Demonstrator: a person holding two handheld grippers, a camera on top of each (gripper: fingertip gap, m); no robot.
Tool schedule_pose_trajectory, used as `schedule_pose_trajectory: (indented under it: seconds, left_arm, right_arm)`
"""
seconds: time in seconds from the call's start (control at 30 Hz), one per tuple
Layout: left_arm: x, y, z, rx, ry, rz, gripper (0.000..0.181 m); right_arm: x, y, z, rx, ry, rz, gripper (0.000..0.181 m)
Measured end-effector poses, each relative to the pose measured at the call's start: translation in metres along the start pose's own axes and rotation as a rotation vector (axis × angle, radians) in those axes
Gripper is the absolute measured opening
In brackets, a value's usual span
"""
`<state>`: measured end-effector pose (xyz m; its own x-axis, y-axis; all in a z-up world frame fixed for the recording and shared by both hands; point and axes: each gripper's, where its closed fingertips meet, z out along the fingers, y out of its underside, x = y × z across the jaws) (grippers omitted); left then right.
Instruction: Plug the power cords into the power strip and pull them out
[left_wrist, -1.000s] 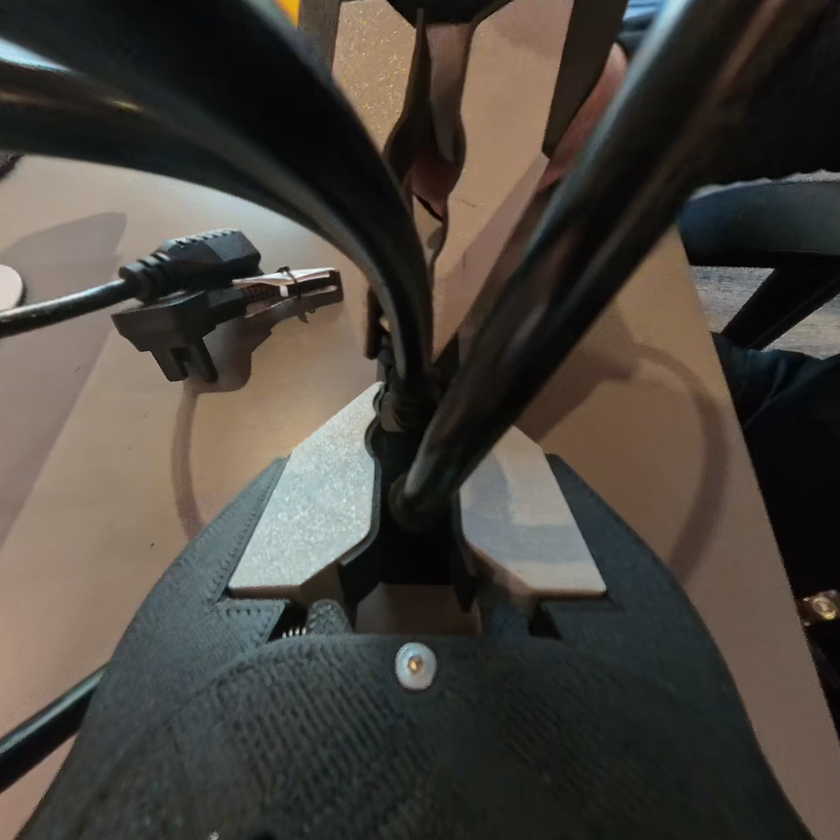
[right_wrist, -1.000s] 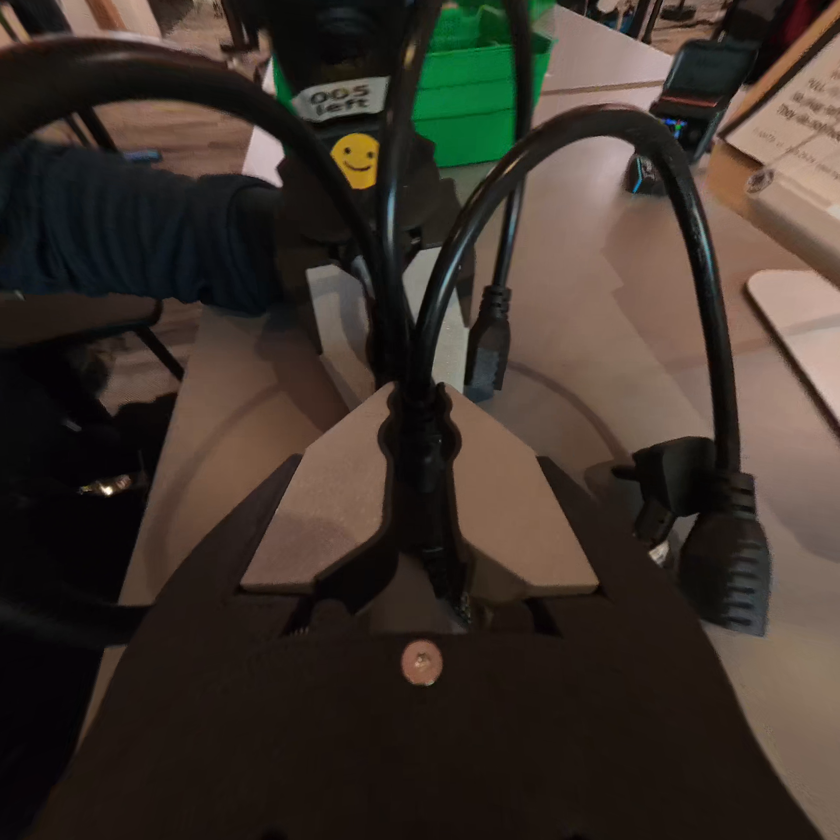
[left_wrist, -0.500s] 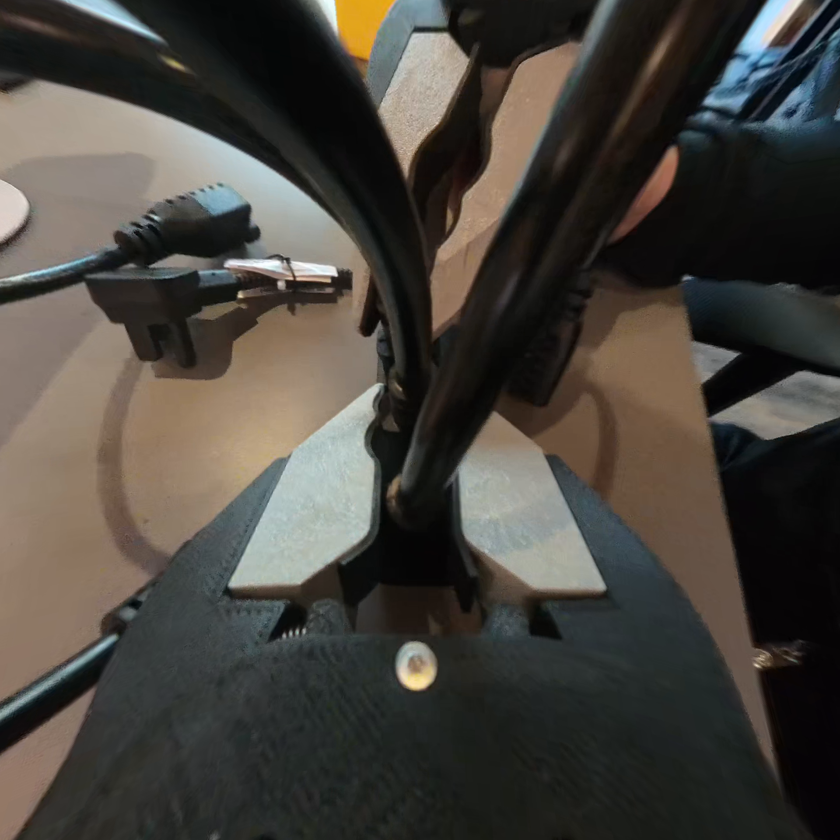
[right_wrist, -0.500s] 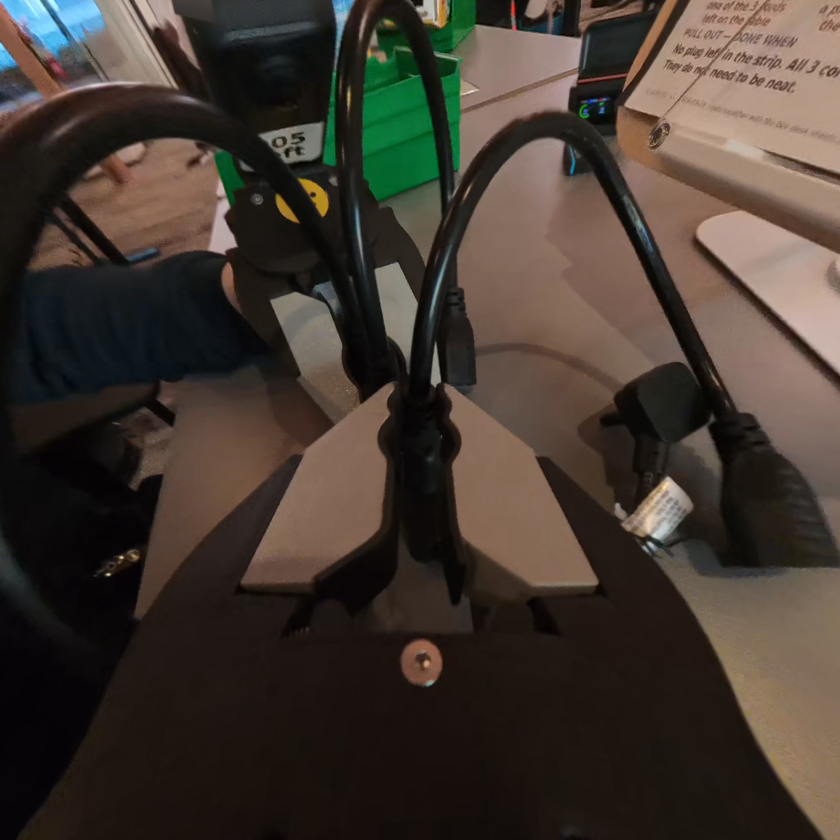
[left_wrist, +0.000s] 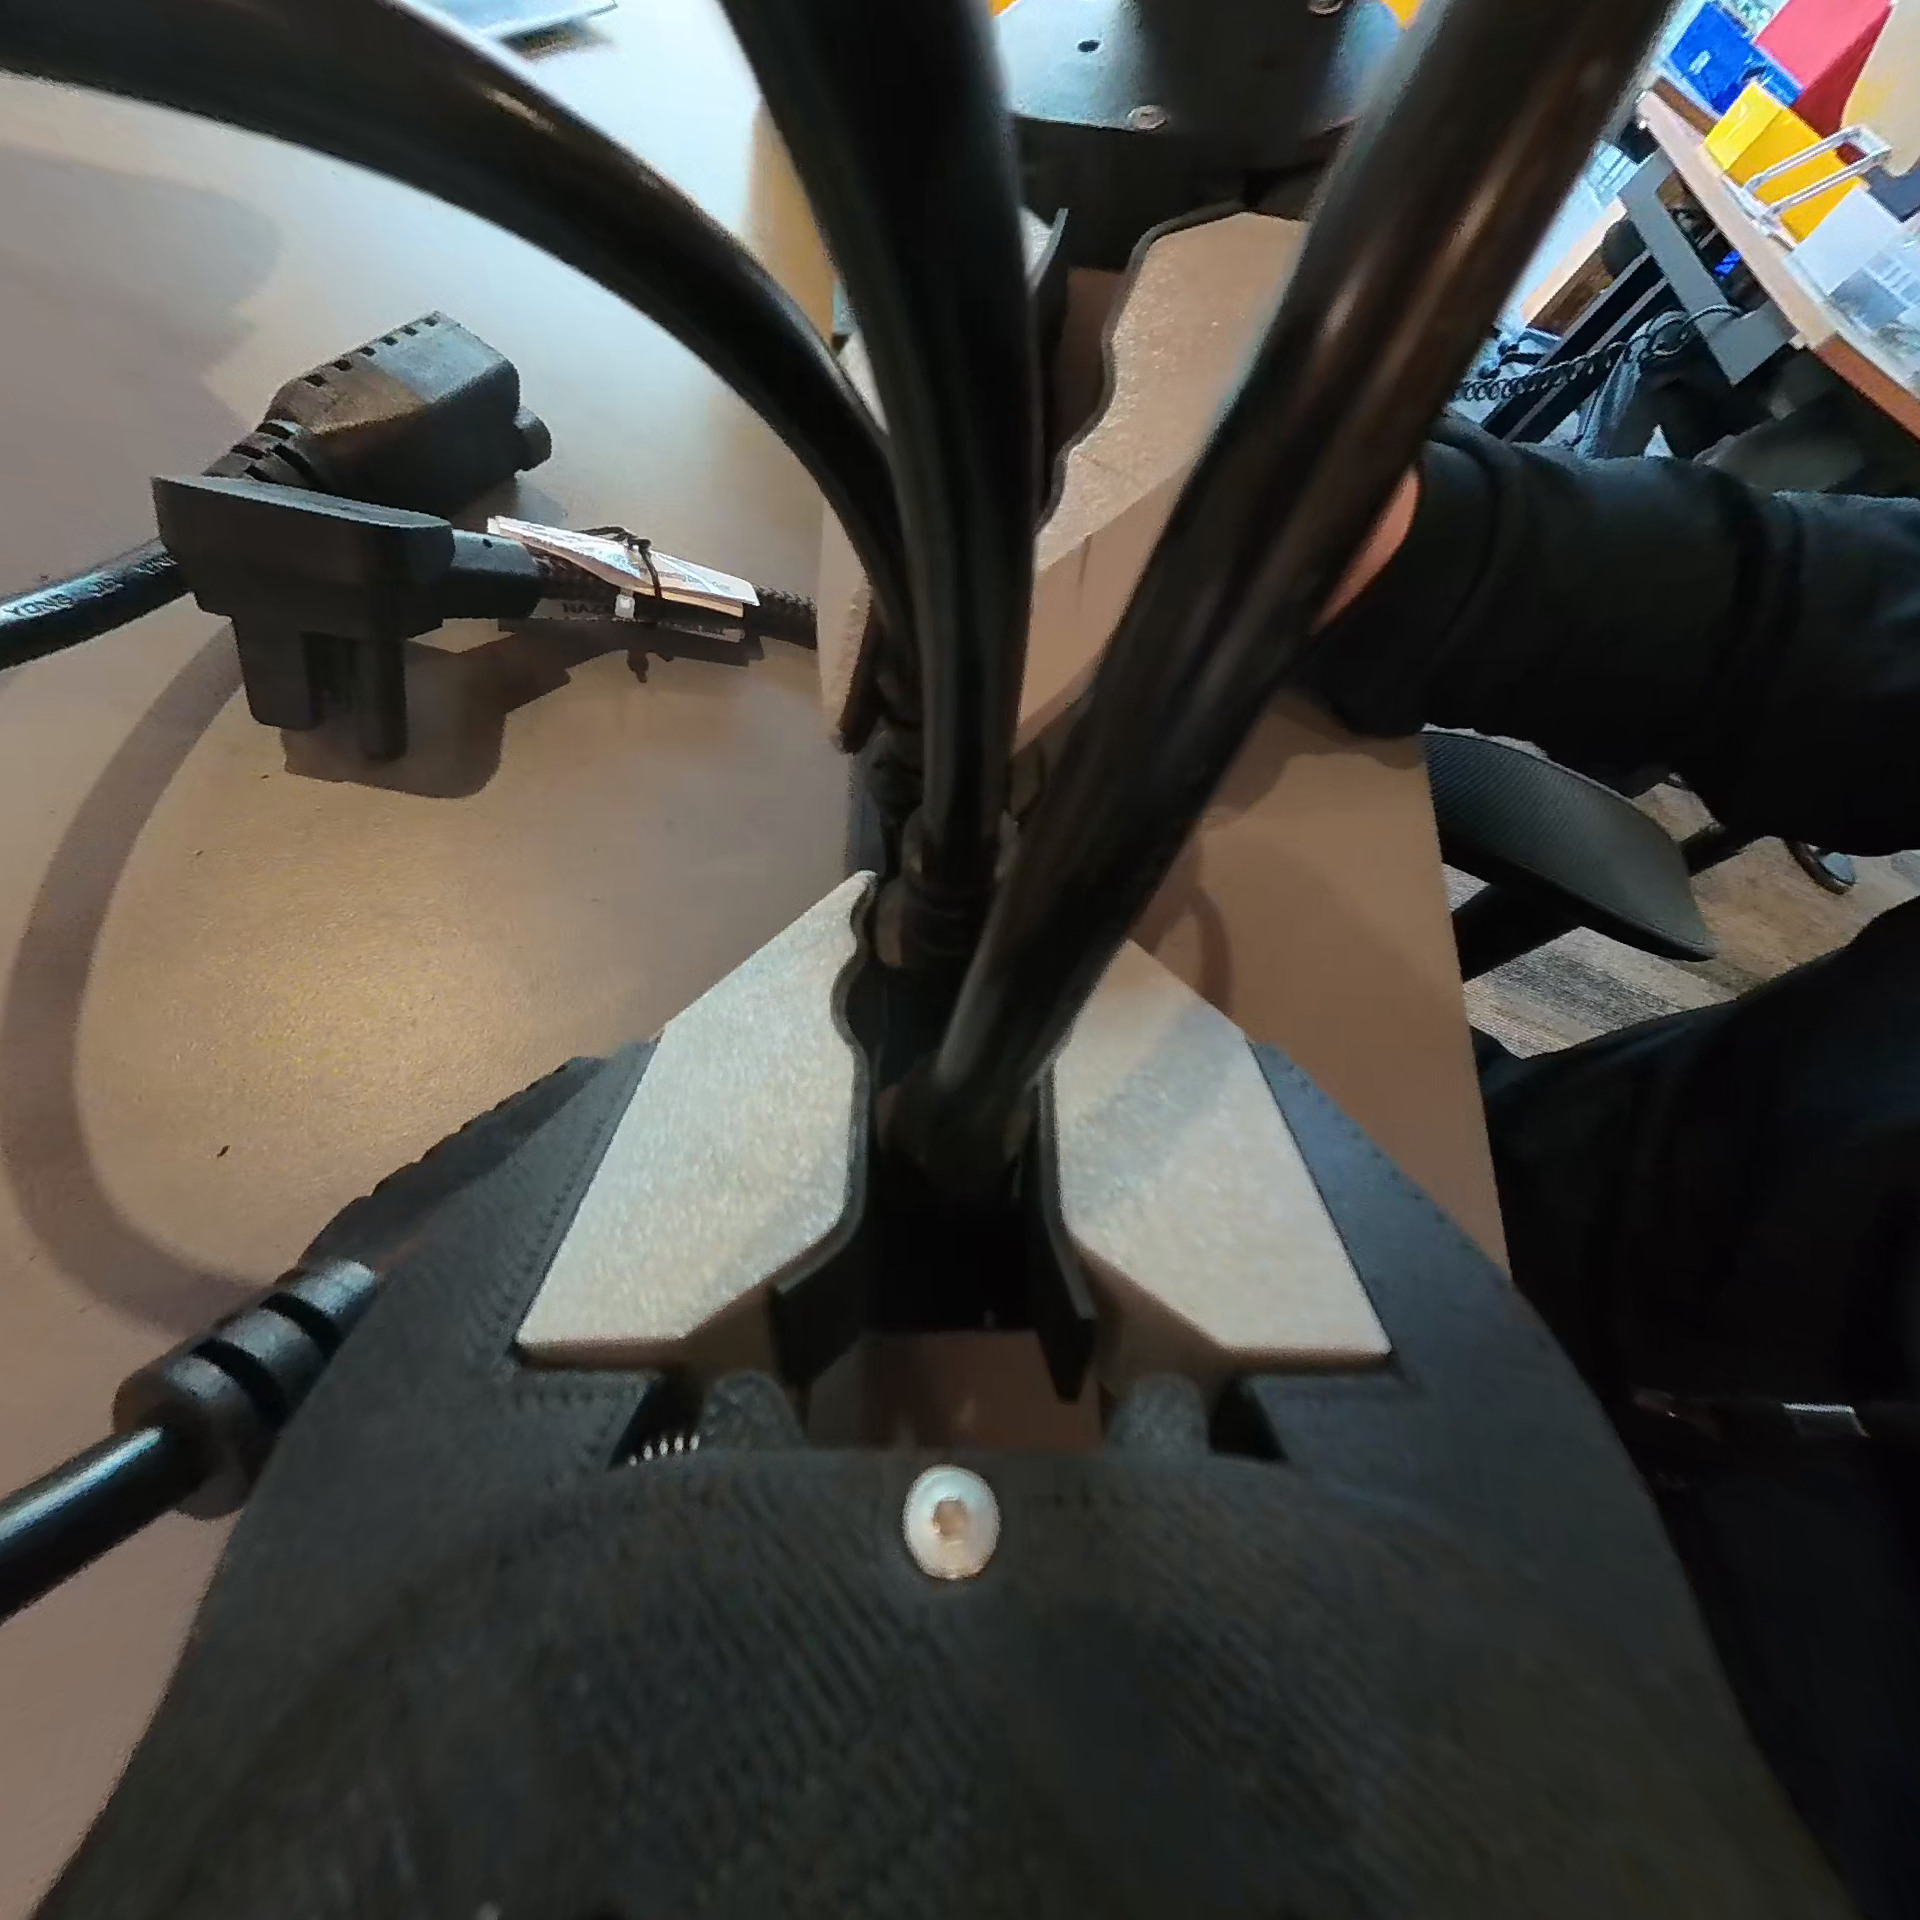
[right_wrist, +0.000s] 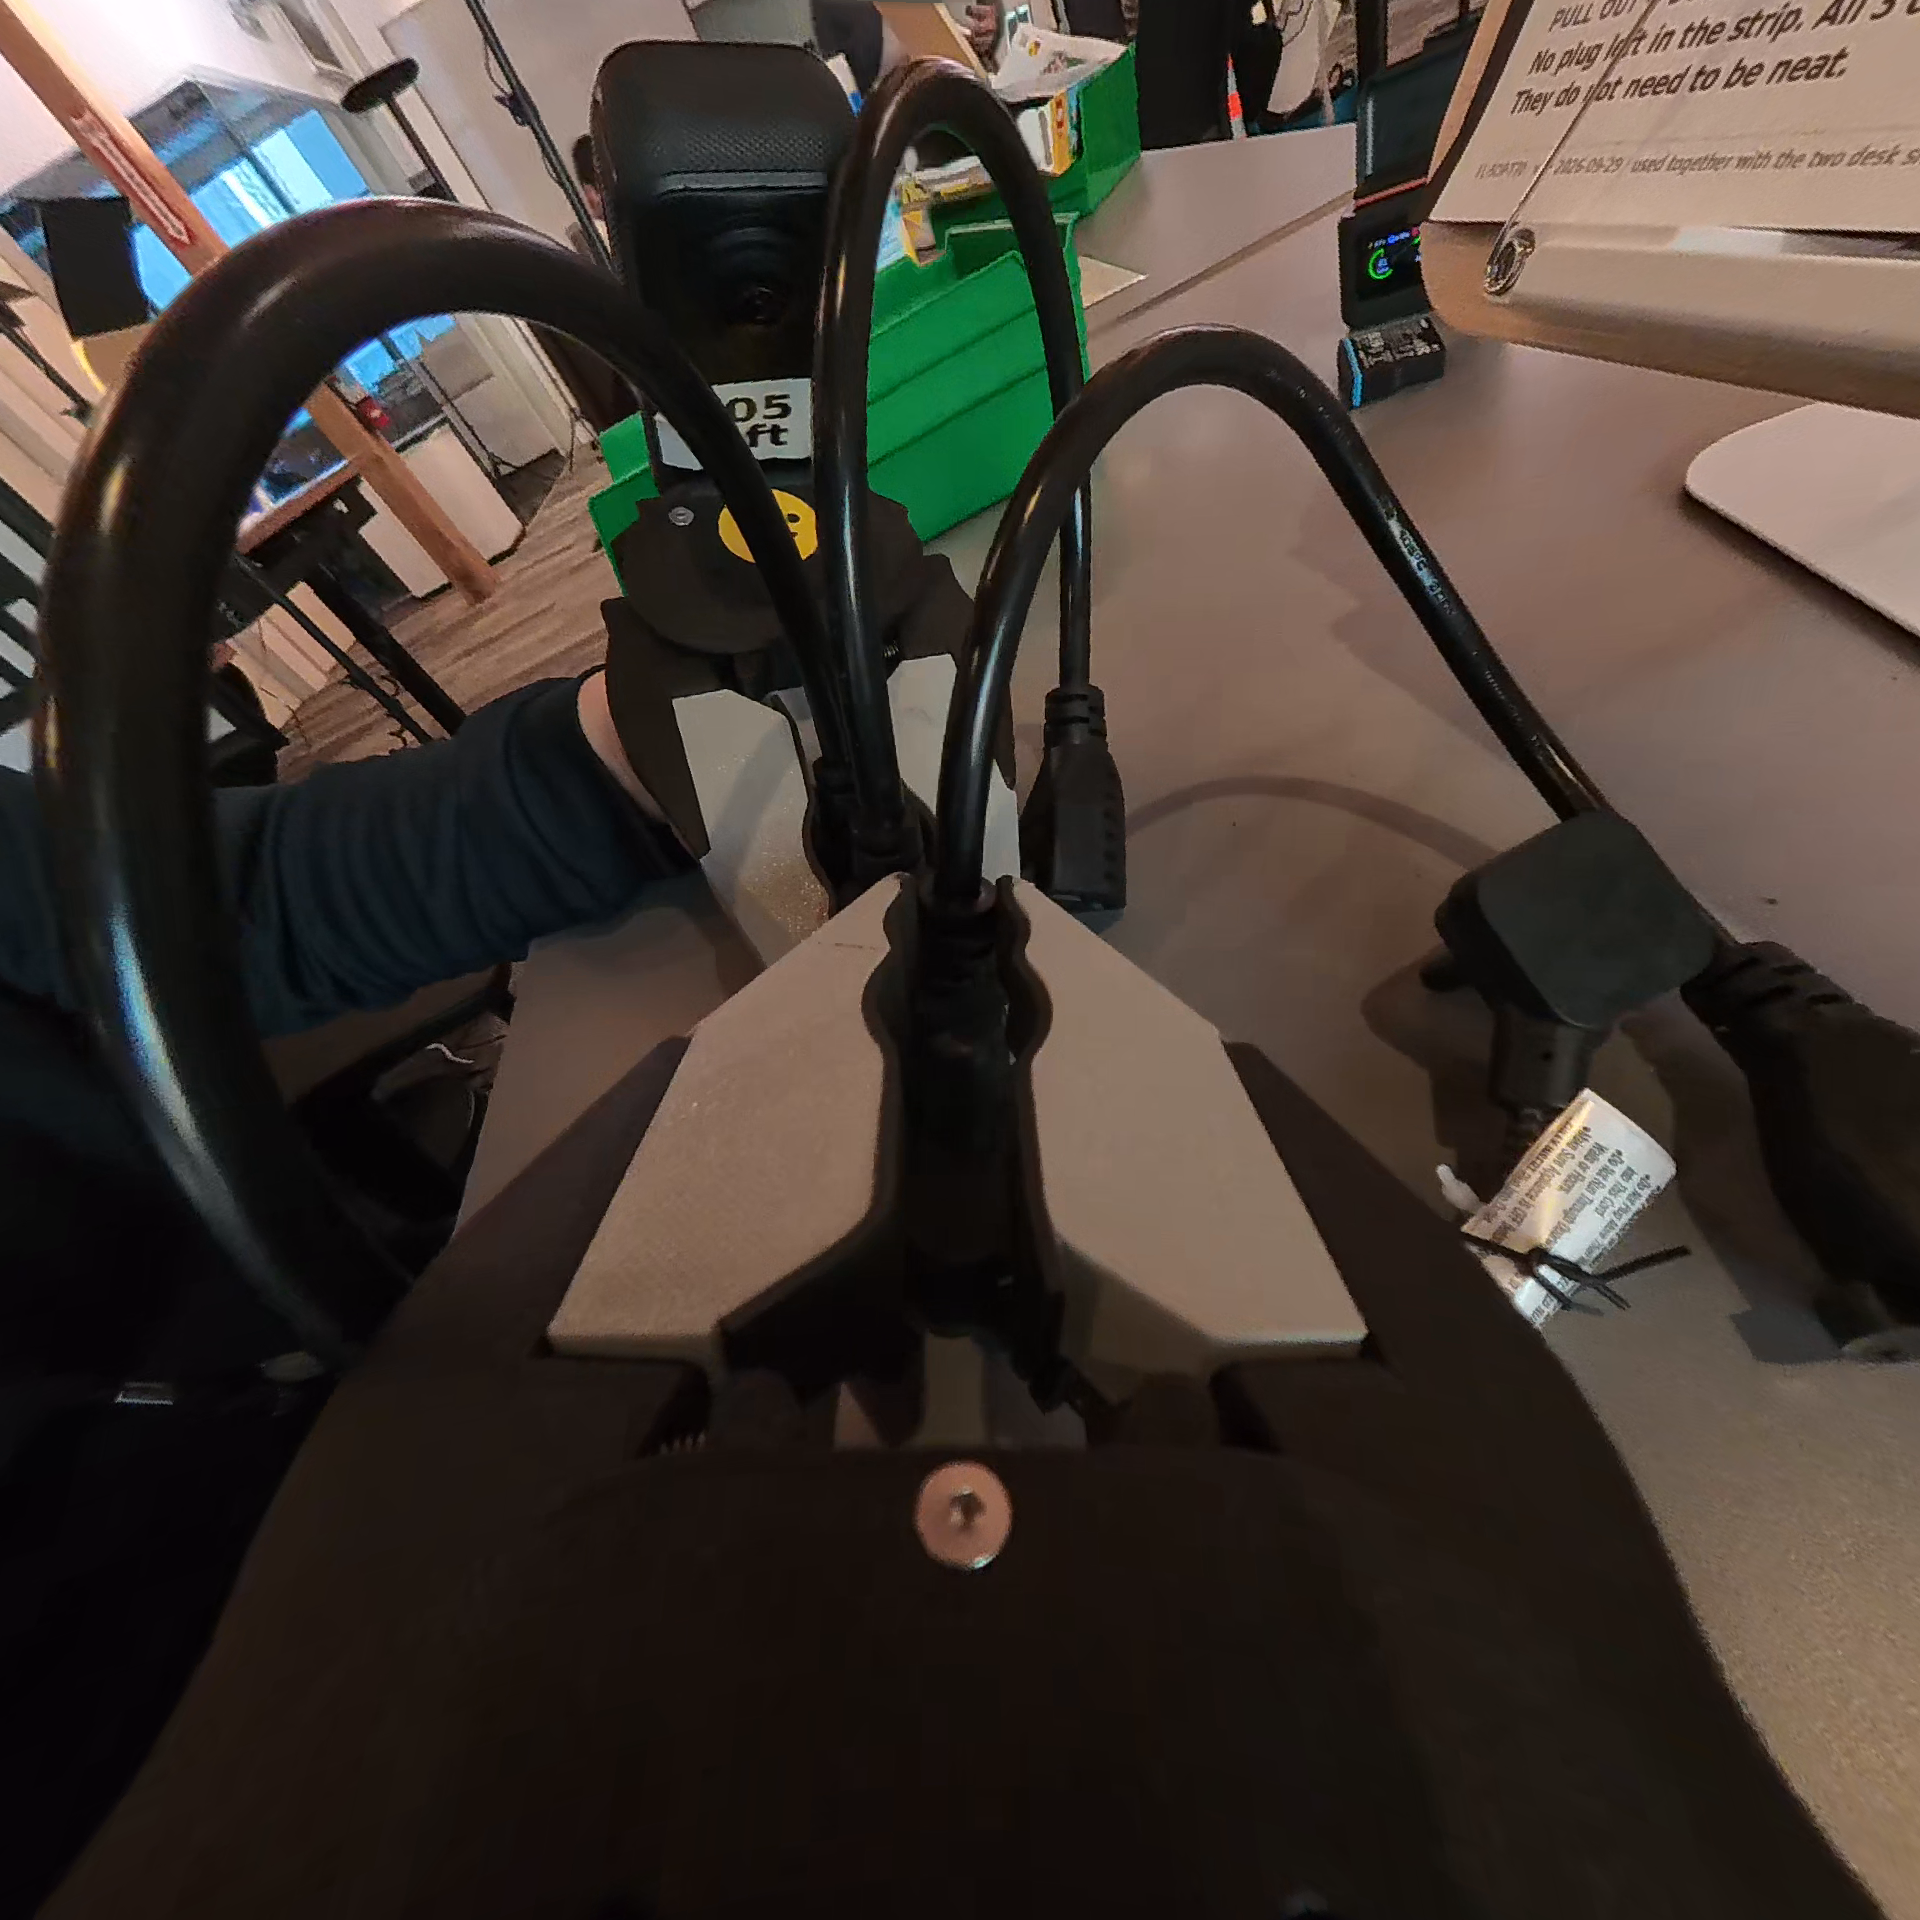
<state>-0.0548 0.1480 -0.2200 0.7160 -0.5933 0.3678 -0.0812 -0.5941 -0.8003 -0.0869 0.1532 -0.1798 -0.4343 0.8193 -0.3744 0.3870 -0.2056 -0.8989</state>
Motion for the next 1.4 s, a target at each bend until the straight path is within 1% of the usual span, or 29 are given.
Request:
schedule_pose_trajectory:
  seconds: [0.03,0.27,0.4,0.47,0.57,0.67,0.77,0.83,1.0,1.13,1.2,1.27,1.37,1.4]
  left_arm:
    - [0.000,0.000,0.000,0.000,0.001,-0.001,0.027]
    - [-0.002,0.002,-0.005,0.002,-0.001,-0.011,0.026]
    - [-0.005,0.002,-0.005,-0.009,-0.077,0.090,0.026]
    - [-0.008,0.002,-0.005,-0.015,-0.126,0.139,0.025]
    - [-0.008,0.003,-0.004,-0.025,-0.153,0.184,0.026]
    - [-0.008,0.003,-0.005,-0.021,-0.142,0.170,0.026]
    - [-0.008,0.003,-0.005,-0.022,-0.122,0.159,0.026]
    - [-0.007,0.004,-0.005,-0.023,-0.126,0.171,0.026]
    - [-0.006,0.004,-0.005,-0.028,-0.131,0.187,0.026]
    - [-0.006,0.003,-0.002,-0.027,-0.163,0.201,0.026]
    - [-0.007,0.003,-0.002,-0.026,-0.159,0.194,0.026]
    - [-0.007,0.003,-0.001,-0.031,-0.162,0.196,0.026]
    - [-0.004,0.004,-0.003,-0.038,-0.135,0.169,0.026]
    - [-0.003,0.005,-0.003,-0.040,-0.133,0.176,0.027]
  right_arm:
    - [0.000,0.000,0.000,0.001,-0.004,0.005,0.012]
    - [0.003,-0.002,-0.004,0.025,-0.027,0.057,0.012]
    - [0.000,-0.004,-0.004,0.044,-0.058,0.080,0.012]
    - [-0.003,-0.006,-0.004,0.053,-0.072,0.076,0.019]
    - [-0.001,-0.003,-0.004,0.011,-0.002,-0.044,0.013]
    - [0.000,-0.001,-0.006,-0.026,0.067,-0.158,0.012]
    - [0.000,0.000,-0.007,-0.050,0.099,-0.243,0.012]
    - [-0.001,0.002,-0.007,-0.058,0.098,-0.267,0.012]
    - [-0.003,0.003,-0.008,-0.069,0.068,-0.230,0.013]
    - [-0.005,0.004,-0.007,-0.060,0.045,-0.191,0.012]
    - [-0.005,0.003,-0.006,-0.064,0.058,-0.191,0.012]
    - [-0.003,0.004,-0.007,-0.096,0.073,-0.234,0.012]
    - [-0.002,0.004,-0.011,-0.095,0.036,-0.178,0.012]
    - [-0.004,0.005,-0.011,-0.100,0.032,-0.186,0.012]
